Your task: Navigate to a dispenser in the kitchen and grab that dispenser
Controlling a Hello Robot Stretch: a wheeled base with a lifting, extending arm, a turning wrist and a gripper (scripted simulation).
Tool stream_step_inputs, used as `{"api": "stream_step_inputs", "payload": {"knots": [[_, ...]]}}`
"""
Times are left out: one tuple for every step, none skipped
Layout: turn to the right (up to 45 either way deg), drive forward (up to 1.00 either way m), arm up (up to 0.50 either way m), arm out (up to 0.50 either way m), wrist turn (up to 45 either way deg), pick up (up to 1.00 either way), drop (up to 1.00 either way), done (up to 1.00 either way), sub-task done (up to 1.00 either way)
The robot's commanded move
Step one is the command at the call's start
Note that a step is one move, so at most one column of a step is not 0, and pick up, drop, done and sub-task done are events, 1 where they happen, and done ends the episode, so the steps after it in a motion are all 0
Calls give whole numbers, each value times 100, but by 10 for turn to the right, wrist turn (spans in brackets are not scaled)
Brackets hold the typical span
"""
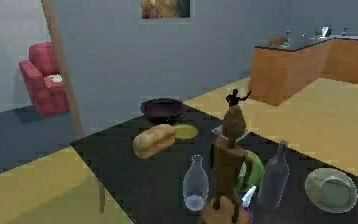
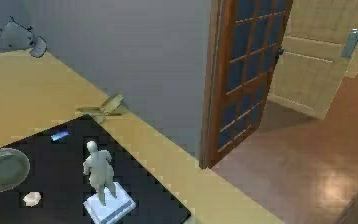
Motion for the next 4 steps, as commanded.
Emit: {"api": "stream_step_inputs", "payload": {"knots": [[-450,0,0,0,0,0,0,0,0],[-180,0,0,0,0,0,0,0,0],[0,0,50,0,0,0,0,0,0],[0,0,26,0,0,0,0,0,0]]}}
